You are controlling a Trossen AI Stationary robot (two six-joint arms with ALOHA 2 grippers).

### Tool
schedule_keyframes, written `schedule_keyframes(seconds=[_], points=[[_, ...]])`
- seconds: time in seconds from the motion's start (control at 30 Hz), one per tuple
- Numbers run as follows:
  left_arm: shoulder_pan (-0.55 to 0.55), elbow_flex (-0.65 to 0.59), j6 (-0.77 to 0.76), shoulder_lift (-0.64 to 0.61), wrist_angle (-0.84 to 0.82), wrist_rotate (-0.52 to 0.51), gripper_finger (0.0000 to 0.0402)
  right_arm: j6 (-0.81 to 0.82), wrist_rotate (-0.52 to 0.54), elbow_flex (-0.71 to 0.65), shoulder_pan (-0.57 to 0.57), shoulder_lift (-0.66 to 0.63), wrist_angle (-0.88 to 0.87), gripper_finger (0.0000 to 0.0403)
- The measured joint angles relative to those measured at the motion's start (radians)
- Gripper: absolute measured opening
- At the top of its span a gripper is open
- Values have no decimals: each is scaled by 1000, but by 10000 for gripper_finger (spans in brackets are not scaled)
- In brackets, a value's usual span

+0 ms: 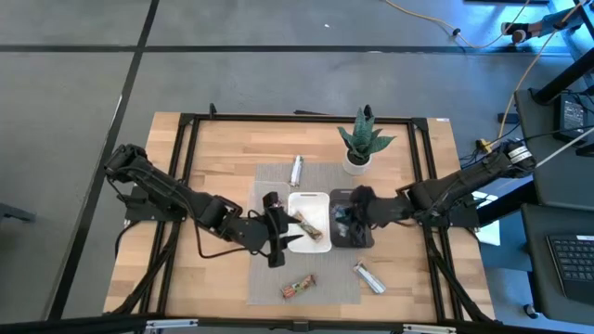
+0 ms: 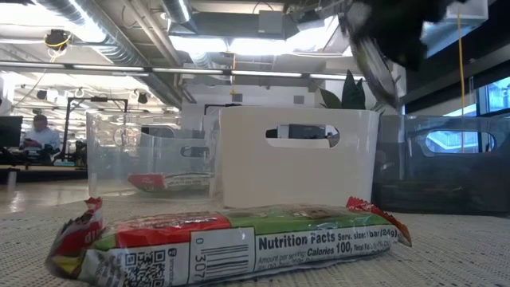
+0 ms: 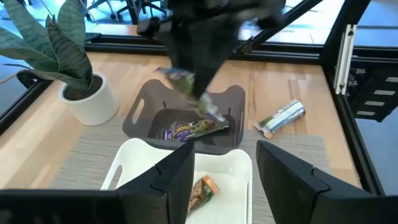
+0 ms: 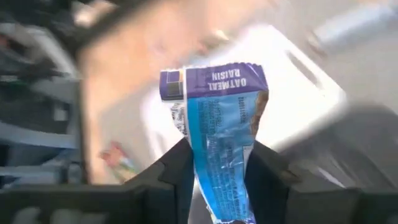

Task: Pick and place Granola Bars by type
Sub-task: Put the blue granola bar into the black bin

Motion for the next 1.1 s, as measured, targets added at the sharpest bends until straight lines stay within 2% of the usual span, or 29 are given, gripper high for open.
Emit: schedule_keyframes(seconds=[0.17, 0.27, 0.5, 0.87, 1.1], points=[[0, 0, 1, 0, 0, 0, 162, 143, 0, 0, -35, 0, -163, 125], [0, 0, 0, 0, 0, 0, 164, 172, 0, 0, -45, 0, -207, 125], [0, 0, -1, 0, 0, 0, 164, 165, 0, 0, -52, 16, -225, 125], [0, 0, -27, 0, 1, 0, 165, 191, -10, -1, -52, 167, -228, 125], [0, 0, -27, 0, 7, 0, 163, 186, -85, -1, -52, 217, -230, 125]])
